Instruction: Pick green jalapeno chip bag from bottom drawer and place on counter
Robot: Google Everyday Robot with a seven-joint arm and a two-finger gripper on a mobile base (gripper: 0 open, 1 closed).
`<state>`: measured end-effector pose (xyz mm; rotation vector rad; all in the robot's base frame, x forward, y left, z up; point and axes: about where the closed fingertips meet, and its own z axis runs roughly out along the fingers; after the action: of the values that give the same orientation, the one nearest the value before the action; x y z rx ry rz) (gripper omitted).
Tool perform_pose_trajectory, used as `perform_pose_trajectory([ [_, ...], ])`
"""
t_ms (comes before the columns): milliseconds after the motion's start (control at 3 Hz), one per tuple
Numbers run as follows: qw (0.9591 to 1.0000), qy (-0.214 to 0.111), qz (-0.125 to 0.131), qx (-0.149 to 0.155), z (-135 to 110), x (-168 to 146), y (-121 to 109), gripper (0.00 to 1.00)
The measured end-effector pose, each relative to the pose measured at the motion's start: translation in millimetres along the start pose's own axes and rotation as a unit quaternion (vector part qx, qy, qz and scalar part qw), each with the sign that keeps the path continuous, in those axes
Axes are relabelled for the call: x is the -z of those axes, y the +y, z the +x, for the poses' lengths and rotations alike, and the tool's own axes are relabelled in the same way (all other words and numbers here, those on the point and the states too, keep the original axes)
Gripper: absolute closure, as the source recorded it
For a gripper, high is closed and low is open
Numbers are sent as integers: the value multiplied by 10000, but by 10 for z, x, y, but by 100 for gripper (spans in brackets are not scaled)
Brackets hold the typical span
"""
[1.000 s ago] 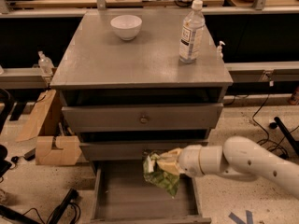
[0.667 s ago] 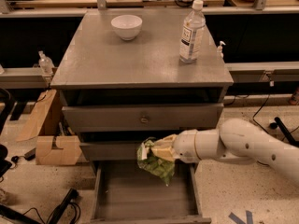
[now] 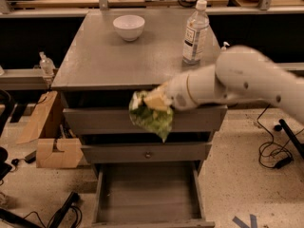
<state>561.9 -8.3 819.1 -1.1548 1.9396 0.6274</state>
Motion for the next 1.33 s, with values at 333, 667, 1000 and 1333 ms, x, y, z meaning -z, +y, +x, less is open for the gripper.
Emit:
perform_pose_trajectory([
  [333,9989,-33,460,50,-728,308,-265,100],
  [667,9938,-287,1077,-36,-1133,582,-458,100],
  [1000,9939,-284,1070,-30,-1132,580,-453,100],
  [1333,9940,-300,1035,197,-1372,459,-590,100],
])
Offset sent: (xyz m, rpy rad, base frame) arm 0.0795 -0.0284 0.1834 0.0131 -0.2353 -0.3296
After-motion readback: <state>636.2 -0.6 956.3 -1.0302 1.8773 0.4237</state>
